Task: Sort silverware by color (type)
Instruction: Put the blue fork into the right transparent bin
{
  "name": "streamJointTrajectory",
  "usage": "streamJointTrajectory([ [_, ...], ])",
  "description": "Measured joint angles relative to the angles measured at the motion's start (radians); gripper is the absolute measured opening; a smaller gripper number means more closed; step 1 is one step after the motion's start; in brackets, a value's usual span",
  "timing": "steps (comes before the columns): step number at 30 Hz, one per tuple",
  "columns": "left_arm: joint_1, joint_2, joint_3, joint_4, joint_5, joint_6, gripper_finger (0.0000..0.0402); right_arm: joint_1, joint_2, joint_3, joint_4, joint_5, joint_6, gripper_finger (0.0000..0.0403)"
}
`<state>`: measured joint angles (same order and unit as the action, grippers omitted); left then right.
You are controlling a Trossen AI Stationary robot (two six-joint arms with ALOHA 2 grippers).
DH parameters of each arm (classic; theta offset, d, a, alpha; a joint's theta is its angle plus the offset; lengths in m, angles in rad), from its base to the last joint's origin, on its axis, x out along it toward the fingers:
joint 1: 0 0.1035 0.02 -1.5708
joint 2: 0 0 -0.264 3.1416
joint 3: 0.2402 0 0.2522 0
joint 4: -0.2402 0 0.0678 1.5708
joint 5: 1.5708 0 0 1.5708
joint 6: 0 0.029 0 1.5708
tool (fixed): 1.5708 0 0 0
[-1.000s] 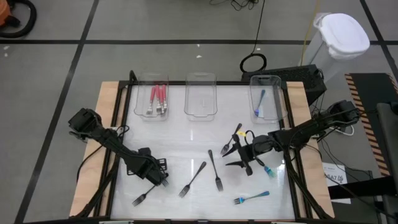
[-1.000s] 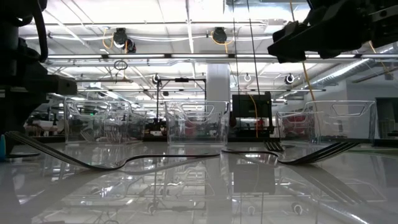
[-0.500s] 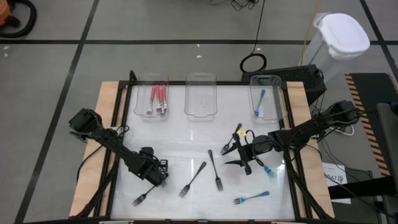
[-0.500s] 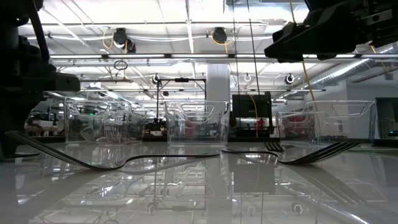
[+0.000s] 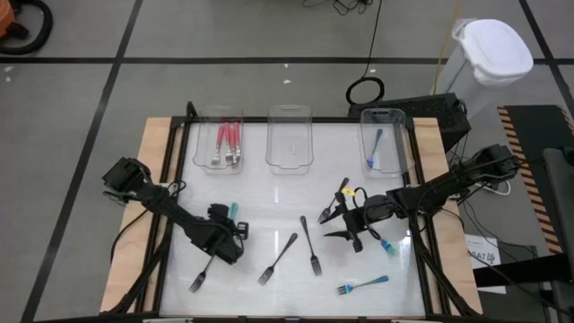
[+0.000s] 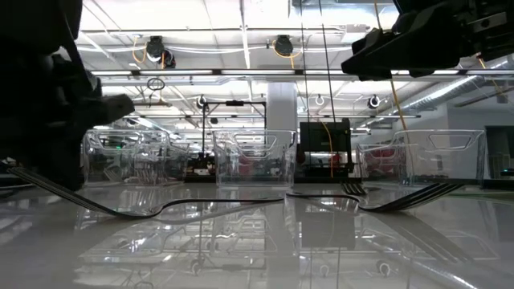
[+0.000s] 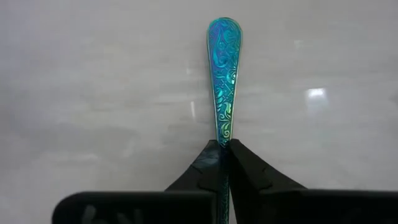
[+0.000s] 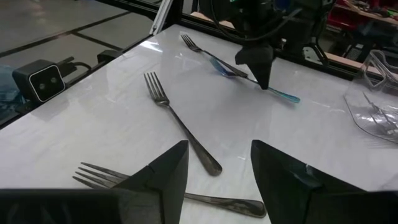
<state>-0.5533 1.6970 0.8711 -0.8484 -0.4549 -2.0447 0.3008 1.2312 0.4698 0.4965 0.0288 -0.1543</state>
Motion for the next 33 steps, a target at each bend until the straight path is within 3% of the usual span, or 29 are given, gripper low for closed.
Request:
streamJointTrajectory([
  [4, 0.038, 0.0, 0.0, 0.064, -0.091, 0.1, 0.0014, 0.0, 0.0, 0.0, 0.003, 0.0, 0.0, 0.0171],
  [16, 0.136, -0.002, 0.003, 0.332, -0.185, 0.474, 0.0014, 0.0, 0.001, 0.0, 0.011, 0.005, 0.017, 0.0171],
  [26, 0.165, -0.004, 0.039, 0.565, -0.286, 0.822, 0.0013, -0.001, 0.102, -0.001, 0.237, 0.239, 0.297, 0.0171],
  [33, 0.166, -0.004, 0.13, 0.734, -0.329, 1.109, 0.0013, -0.019, 0.266, -0.001, 0.424, 0.352, 0.456, 0.0171],
])
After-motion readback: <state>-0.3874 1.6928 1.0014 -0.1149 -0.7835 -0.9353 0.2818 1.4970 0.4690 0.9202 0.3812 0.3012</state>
